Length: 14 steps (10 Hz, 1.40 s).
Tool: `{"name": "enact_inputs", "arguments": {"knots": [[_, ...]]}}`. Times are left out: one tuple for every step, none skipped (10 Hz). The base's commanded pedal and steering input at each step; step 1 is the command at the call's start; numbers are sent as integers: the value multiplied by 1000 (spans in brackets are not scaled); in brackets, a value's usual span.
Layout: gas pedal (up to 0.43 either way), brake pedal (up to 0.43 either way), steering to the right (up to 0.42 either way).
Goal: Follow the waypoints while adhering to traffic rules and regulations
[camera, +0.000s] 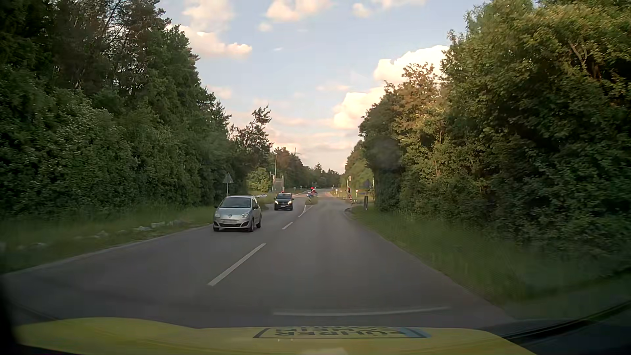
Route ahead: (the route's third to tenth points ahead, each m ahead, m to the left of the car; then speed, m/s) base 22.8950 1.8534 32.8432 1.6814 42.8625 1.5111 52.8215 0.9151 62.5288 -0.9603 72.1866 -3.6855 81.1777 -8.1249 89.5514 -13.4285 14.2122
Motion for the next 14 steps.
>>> {"name": "enact_inputs", "arguments": {"knots": [[8,0,-3],[0,0,-3],[0,0,-3],[0,0,-3],[0,0,-2],[0,0,-3],[0,0,-2],[0,0,-2],[0,0,-2],[0,0,-2],[0,0,-2],[0,0,-2],[0,0,0],[0,0,0]]}}
